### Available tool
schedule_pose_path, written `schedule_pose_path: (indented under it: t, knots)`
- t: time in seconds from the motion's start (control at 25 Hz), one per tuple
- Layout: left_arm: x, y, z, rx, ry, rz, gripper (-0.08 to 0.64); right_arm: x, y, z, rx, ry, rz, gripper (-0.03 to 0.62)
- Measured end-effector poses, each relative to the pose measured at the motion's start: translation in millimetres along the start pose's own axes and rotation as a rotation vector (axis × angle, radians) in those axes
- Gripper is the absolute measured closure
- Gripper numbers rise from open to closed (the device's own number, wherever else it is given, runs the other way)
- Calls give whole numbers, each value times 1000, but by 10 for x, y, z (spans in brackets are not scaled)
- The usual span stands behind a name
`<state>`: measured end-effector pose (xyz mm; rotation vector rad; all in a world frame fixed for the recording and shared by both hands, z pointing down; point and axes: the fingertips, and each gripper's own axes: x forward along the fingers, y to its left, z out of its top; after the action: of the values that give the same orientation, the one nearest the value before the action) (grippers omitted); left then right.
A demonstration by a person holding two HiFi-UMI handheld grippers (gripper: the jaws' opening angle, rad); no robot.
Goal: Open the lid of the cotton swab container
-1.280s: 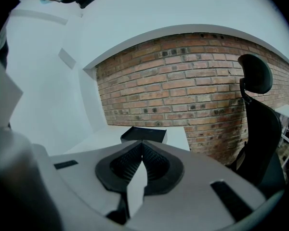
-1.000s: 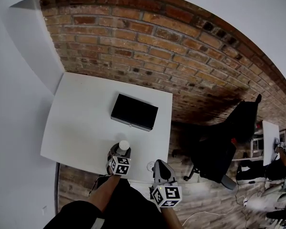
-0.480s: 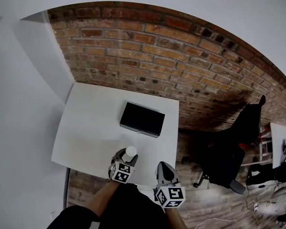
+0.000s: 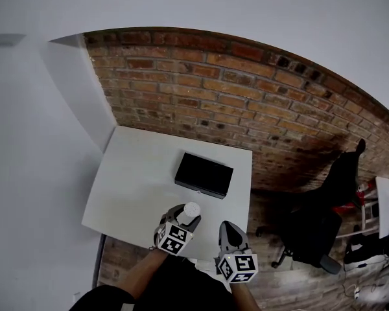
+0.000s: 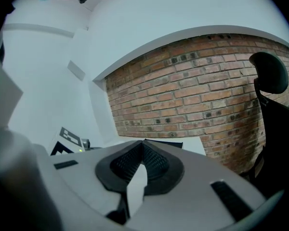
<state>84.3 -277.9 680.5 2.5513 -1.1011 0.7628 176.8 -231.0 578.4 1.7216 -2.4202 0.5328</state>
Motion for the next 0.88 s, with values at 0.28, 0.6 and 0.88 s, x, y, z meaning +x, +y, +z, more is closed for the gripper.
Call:
schedule_pose_path:
  t: [0.28, 0.6, 0.88]
  knots:
    - [-292, -117, 570, 69, -41, -78, 305, 9, 33, 354, -81, -46, 36, 574]
    - [-563, -184, 917, 188, -45, -129, 305, -54, 289, 742, -255, -82, 90, 572]
    - [-776, -290, 1172, 297, -56, -139, 305, -164, 526, 949, -286, -123, 163, 572]
